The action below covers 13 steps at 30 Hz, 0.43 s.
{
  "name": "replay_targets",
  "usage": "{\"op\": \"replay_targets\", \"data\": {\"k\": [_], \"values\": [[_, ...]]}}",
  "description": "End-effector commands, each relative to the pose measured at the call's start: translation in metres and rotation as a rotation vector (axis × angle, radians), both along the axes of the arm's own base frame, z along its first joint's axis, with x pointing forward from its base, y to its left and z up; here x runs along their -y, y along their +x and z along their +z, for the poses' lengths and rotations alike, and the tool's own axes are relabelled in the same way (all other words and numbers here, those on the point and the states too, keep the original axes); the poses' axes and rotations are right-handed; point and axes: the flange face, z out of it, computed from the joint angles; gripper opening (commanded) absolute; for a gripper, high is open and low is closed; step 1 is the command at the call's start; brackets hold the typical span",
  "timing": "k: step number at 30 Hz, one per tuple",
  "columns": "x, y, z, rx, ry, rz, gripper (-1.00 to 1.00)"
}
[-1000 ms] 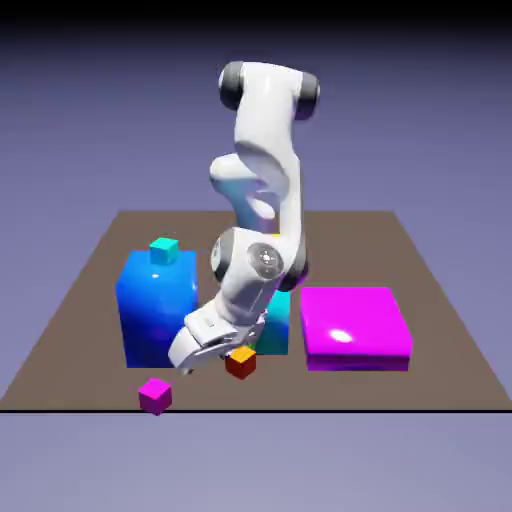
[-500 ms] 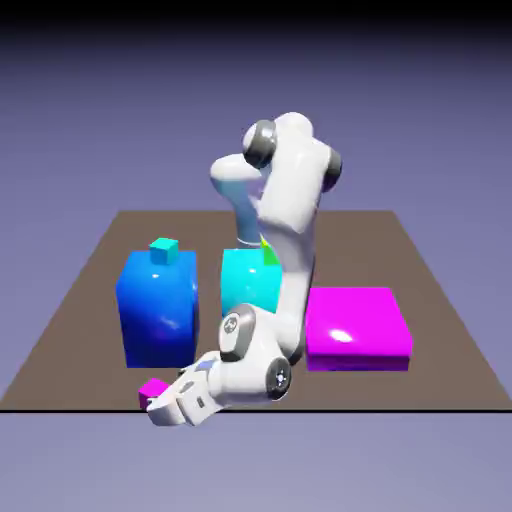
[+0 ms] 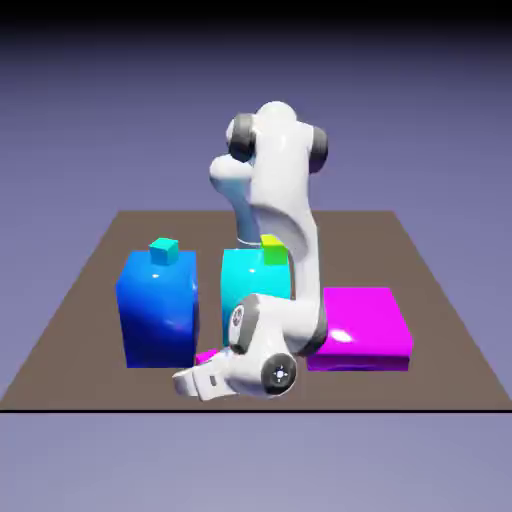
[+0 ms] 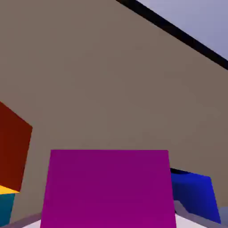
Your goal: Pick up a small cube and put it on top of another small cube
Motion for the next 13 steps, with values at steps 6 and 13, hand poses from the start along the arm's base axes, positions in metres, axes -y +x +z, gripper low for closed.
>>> {"op": "replay_targets", "data": {"k": [6, 13], "values": [[-0.024, -0.019, 0.016, -0.039, -0.009, -0.138, -1.00], [-0.017, -0.044, -0.010, -0.039, -0.009, -0.138, 1.00]]}}
